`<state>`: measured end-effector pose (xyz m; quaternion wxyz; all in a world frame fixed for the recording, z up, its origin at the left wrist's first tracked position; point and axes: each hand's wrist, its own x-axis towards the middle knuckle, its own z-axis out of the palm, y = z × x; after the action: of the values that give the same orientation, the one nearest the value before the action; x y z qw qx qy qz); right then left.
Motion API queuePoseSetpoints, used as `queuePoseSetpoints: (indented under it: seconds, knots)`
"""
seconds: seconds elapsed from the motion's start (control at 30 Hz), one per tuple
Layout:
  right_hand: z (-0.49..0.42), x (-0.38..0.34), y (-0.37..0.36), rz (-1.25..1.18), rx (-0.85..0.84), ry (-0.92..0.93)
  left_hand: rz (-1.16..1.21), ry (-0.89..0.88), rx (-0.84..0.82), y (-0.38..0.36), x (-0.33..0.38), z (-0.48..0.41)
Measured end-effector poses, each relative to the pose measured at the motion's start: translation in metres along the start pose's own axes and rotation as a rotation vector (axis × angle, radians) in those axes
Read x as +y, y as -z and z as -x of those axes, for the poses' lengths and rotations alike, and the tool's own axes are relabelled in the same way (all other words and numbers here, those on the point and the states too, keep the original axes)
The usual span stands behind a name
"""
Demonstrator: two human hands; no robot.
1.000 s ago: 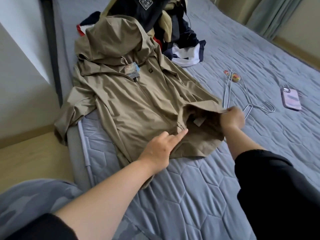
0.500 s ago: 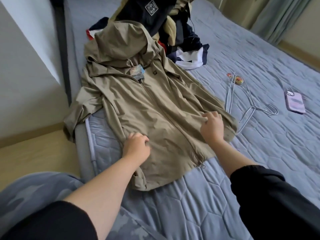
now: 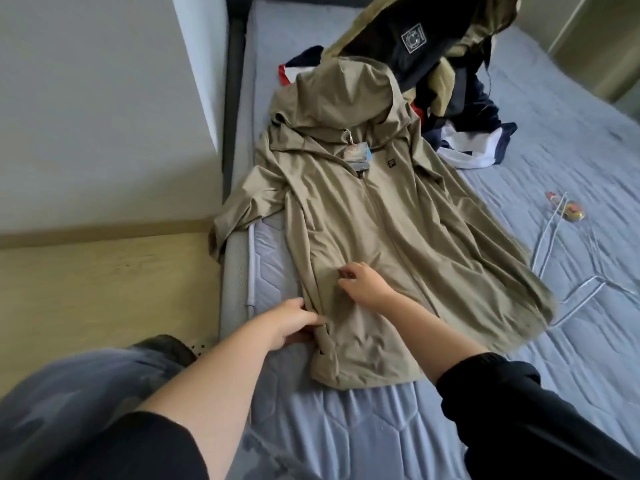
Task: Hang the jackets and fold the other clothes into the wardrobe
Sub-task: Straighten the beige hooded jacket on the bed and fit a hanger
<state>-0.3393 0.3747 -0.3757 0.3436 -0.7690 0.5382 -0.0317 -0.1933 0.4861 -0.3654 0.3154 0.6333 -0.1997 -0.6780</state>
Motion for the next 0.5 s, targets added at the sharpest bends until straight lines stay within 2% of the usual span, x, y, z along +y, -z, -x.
queuePoseSetpoints:
  seconds: [0.07,0.17,0.33,0.5]
  knots:
    - [-0.003,0.001,0.0,-0.059,-0.015,-0.033,-0.048,-0.009,-0.075,-0.001,-0.009,0.004]
    - [-0.003,-0.001,0.0,-0.075,-0.01,-0.032,-0.088,-0.004,-0.068,-0.01,-0.014,0.012]
    - [0.01,0.0,0.017,-0.148,0.002,-0.054,0.315,0.02,-0.269,-0.012,0.009,0.024]
    - [0.06,0.001,0.048,-0.618,-0.161,-0.007,0.462,0.043,-0.175,-0.018,0.037,0.035]
